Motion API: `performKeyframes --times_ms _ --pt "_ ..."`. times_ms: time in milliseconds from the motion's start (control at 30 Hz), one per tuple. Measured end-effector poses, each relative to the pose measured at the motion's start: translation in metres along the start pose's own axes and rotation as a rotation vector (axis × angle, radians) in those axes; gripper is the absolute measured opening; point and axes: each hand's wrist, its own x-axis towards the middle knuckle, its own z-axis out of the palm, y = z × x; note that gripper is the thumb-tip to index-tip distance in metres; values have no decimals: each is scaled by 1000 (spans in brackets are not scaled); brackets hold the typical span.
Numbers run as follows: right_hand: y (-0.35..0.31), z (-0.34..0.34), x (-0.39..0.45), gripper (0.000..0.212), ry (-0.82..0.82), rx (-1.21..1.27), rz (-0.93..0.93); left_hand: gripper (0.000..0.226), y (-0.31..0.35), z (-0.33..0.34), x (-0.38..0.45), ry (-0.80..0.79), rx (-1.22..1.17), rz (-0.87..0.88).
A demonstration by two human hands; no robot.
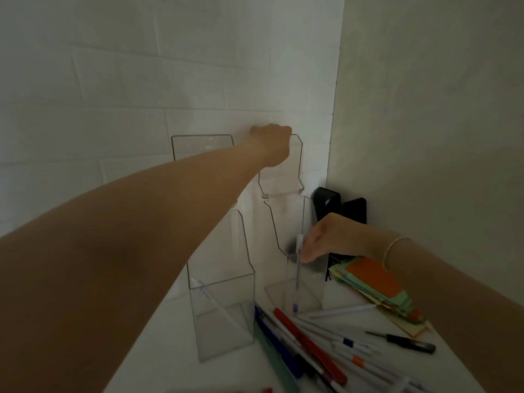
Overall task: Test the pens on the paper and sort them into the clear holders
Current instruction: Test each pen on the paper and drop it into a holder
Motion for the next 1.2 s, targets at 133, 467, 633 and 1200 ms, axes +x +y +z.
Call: performKeyframes --times_ms 133,467,633,1200 --pt "-3 4 -4 17 24 1 19 43 9 6 0 151 -17 104" --pt "-1 10 -12 19 105 -119 6 30 32 -6 -55 421 -213 344" --pt "-7 18 -46 24 513 -6 -194 19 40 -7 -128 412 -232 482" --pt "15 123 -94 20 105 -261 251 21 36 62 -318 -41 -404 144"
